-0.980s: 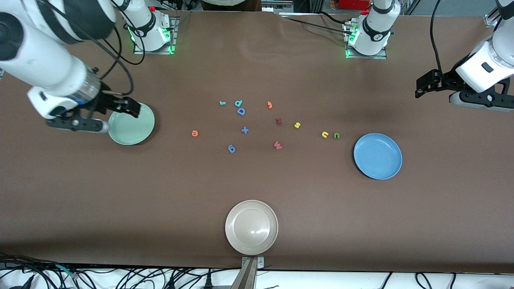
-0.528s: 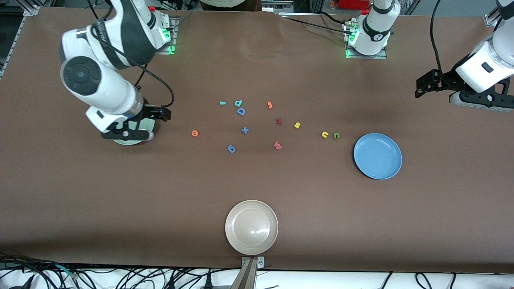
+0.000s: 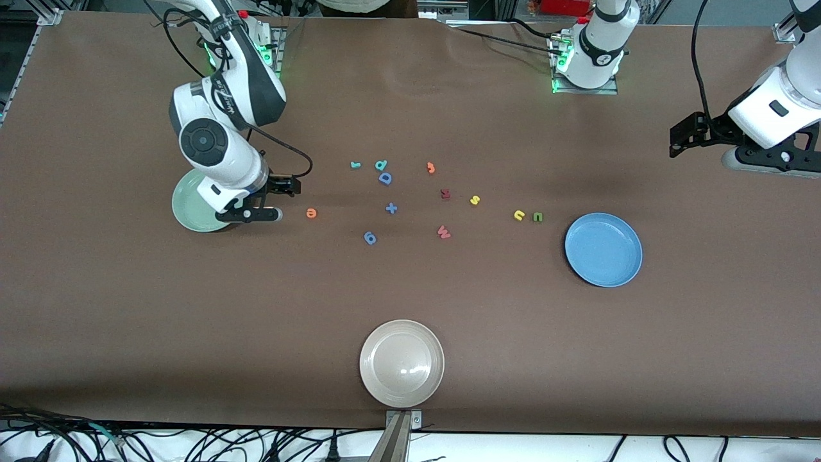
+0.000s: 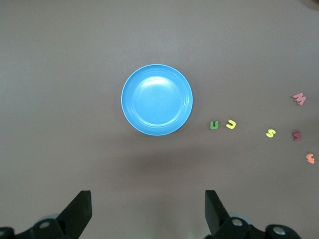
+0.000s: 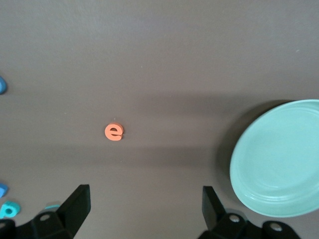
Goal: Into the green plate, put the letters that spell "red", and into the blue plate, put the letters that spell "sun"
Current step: 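Move the right gripper over the orange letter e, then lower the right gripper and grasp the orange e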
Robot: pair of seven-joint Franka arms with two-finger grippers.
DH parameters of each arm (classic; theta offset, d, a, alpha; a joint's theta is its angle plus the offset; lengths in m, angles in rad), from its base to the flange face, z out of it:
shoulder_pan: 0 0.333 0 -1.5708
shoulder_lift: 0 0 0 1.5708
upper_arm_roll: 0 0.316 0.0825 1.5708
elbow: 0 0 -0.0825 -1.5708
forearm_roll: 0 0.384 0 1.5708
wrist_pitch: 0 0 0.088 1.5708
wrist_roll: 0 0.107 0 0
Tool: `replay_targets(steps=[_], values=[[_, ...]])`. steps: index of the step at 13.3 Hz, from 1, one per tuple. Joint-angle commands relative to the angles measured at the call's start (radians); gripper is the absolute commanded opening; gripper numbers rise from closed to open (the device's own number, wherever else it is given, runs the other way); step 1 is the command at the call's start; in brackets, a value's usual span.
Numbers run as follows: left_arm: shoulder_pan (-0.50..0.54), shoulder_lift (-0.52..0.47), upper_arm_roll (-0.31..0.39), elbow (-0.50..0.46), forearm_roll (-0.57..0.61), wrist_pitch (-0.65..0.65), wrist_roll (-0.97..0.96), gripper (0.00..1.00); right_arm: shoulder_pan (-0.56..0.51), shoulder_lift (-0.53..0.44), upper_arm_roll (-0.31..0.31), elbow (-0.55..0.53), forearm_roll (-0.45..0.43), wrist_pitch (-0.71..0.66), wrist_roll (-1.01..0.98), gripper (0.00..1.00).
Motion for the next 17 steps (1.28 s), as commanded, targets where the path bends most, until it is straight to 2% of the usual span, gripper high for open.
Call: replay_targets(steps=[1,4,8,12,17], values=[[0.000,-0.012,-0.004,0.007,0.025,-0.016,0.002,1.00,-0.001,0.042,0.023,-0.024,0.030,0.084,0.019,0.99],[0.000,-0.012,-0.004,0.007,0.025,-0.016,0.002,1.00,0.001,0.116,0.054,-0.025,0.039,0.187,0.083,0.99],[0.001,-0.012,-0.004,0.007,0.025,-0.016,0.002,1.00,0.001,0.173,0.059,-0.025,0.039,0.244,0.088,0.99],[0.001,-0.012,-0.004,0.007,0.025,-0.016,0.002,1.00,0.001,0.195,0.060,-0.024,0.039,0.260,0.125,0.95],[0.001,-0.012,-0.004,0.007,0.027,-0.016,0.002,1.00,0.017,0.230,0.062,-0.019,0.039,0.313,0.203,0.95]])
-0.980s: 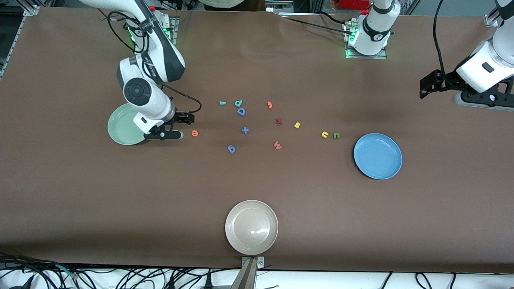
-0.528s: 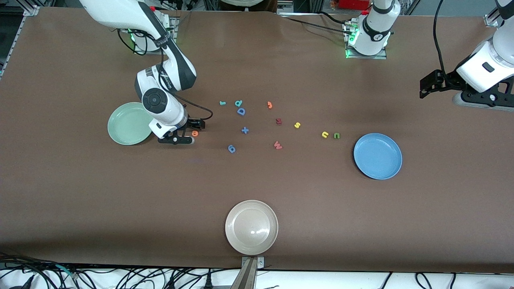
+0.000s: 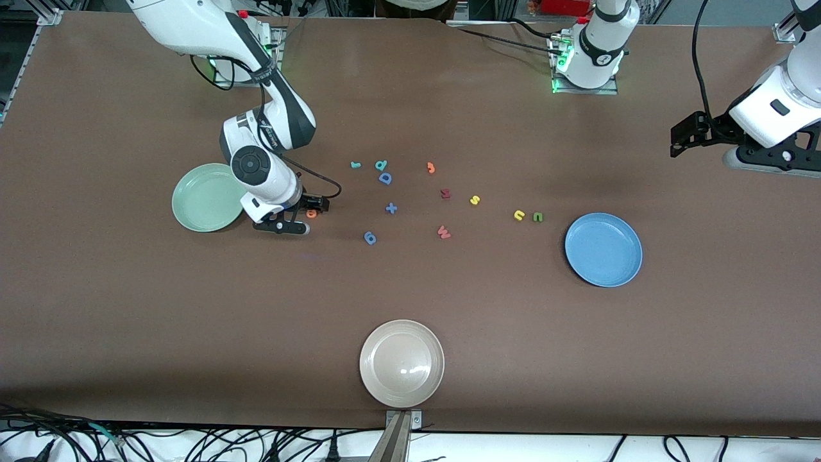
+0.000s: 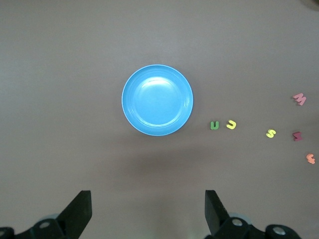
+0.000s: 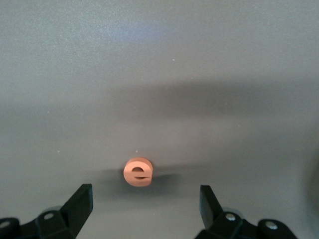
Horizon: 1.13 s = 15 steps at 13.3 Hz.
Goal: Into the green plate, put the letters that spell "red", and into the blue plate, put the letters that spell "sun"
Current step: 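Lower the right gripper and grasp the orange e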
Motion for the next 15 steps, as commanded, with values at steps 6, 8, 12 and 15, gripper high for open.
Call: replay_targets(steps=[6,8,12,15], values=[[0.000,-0.012,-0.004,0.006,0.026,-0.016,0.002,1.00,0.012,0.045,0.003,0.004,0.016,0.055,0.030,0.88],[0.001,-0.012,-0.004,0.006,0.025,-0.016,0.002,1.00,0.012,0.050,0.003,0.005,0.016,0.064,0.059,0.80],[0.001,-0.012,-0.004,0.006,0.025,-0.016,0.002,1.00,0.012,0.050,0.003,0.004,0.016,0.064,0.069,0.57],[0.001,-0.012,-0.004,0.004,0.025,-0.016,0.002,1.00,0.012,0.050,0.003,0.004,0.014,0.064,0.069,0.45]])
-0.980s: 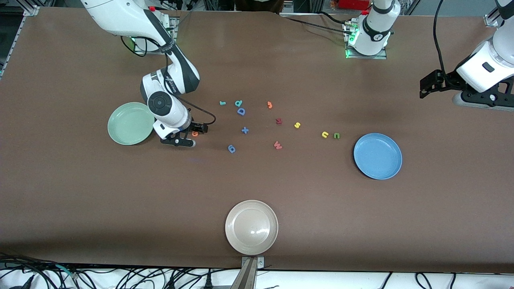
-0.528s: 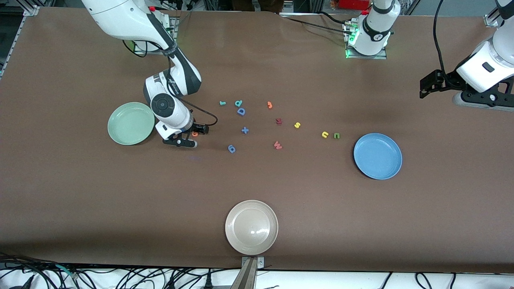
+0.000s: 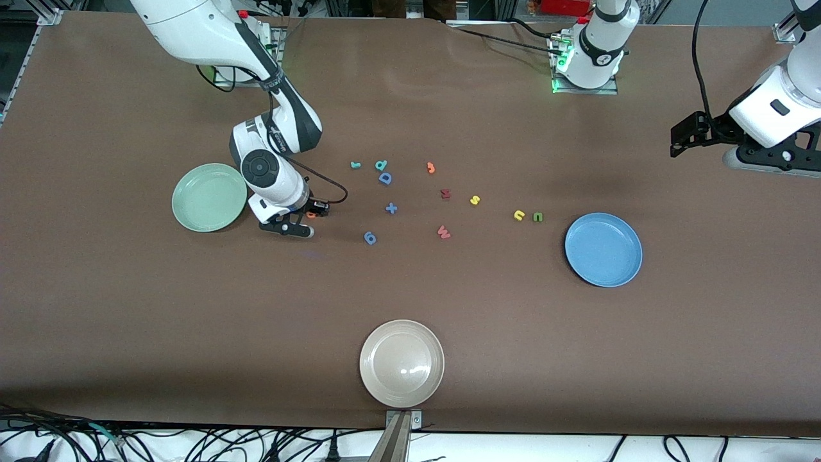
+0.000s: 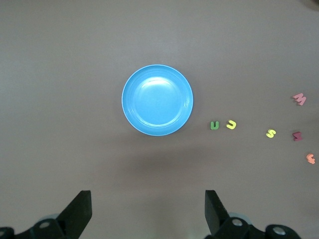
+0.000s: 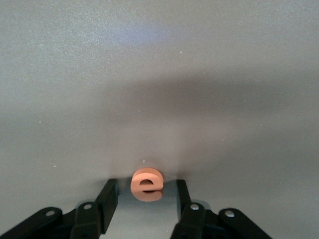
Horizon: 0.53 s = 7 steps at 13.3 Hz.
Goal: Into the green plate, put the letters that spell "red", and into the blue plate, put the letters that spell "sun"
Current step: 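Lower the right gripper and grasp the orange e, then carry the orange e with the right gripper over the green plate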
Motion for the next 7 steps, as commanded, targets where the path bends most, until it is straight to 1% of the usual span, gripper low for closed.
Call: replay_targets(steps=[1,2,3,4,5,7], values=[[0.001,-0.012,-0.004,0.004,0.026,-0.016,0.002,1.00,0.002,0.007,0.002,0.001,0.013,0.010,0.011,0.35],[0.001,-0.012,-0.004,0.006,0.026,-0.016,0.002,1.00,0.002,0.007,0.002,0.001,0.012,0.010,0.011,0.23],[0.001,-0.012,-0.004,0.006,0.025,-0.016,0.002,1.00,0.002,0.005,0.000,0.001,0.012,0.010,0.011,0.16],[0.001,-0.012,-0.004,0.006,0.026,-0.016,0.002,1.00,0.002,0.005,0.000,0.001,0.013,0.009,0.011,0.15],[0.001,-0.012,-0.004,0.006,0.026,-0.016,0.002,1.00,0.002,0.002,0.000,0.001,0.012,0.007,0.011,0.08],[0.001,-0.012,-0.004,0.006,0.026,-0.016,0.002,1.00,0.002,-0.004,0.000,0.001,0.012,0.003,0.011,0.01]])
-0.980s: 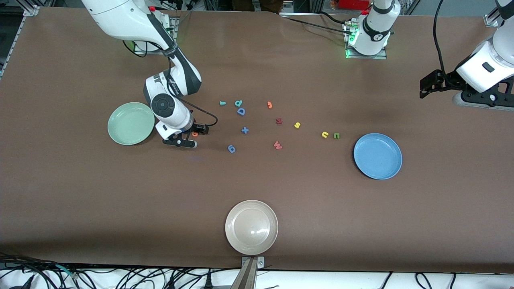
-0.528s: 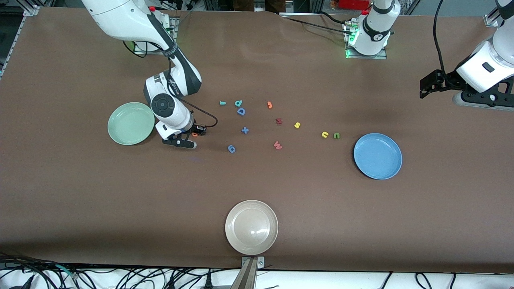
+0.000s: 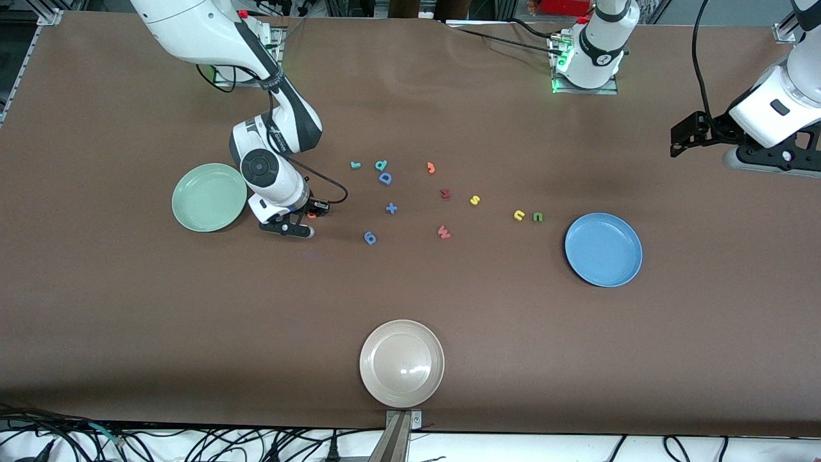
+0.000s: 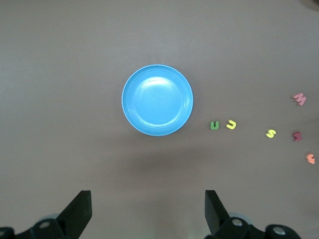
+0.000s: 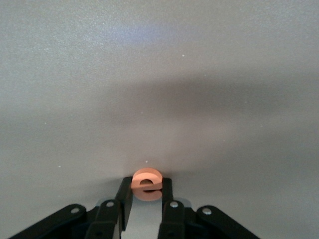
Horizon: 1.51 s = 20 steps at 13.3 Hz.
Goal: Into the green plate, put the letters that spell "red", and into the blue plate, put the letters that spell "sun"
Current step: 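Carry the orange e with the right gripper over the green plate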
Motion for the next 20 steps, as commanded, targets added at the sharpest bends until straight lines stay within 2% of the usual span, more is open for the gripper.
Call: replay_targets(steps=[1,3,6,8,11,13,16,18,20], values=[[0.001,-0.012,-0.004,0.006,0.025,-0.016,0.002,1.00,0.002,-0.010,-0.002,-0.001,0.011,0.000,0.008,0.01],[0.001,-0.012,-0.004,0.006,0.026,-0.016,0.002,1.00,-0.001,-0.071,-0.016,0.003,0.011,-0.079,-0.002,0.01],[0.001,-0.012,-0.004,0.006,0.025,-0.016,0.002,1.00,-0.002,-0.191,-0.078,0.032,0.011,-0.295,-0.070,0.02],[0.001,-0.012,-0.004,0.006,0.025,-0.016,0.002,1.00,-0.002,-0.265,-0.130,0.032,0.011,-0.394,-0.136,0.03],[0.001,-0.012,-0.003,0.006,0.025,-0.016,0.002,1.00,-0.002,-0.346,-0.255,0.032,0.011,-0.515,-0.283,0.03],[0.001,-0.012,-0.004,0.006,0.026,-0.016,0.002,1.00,-0.002,-0.365,-0.357,0.026,0.011,-0.561,-0.398,0.03],[0.001,-0.010,-0.004,0.006,0.026,-0.016,0.002,1.00,-0.002,-0.331,-0.486,0.002,0.011,-0.531,-0.573,0.03],[0.001,-0.012,-0.004,0.006,0.025,-0.016,0.002,1.00,-0.007,-0.310,-0.517,-0.056,0.013,-0.450,-0.634,0.03],[0.001,-0.012,-0.004,0.006,0.025,-0.016,0.002,1.00,-0.010,-0.293,-0.517,-0.136,0.013,-0.323,-0.635,0.04]])
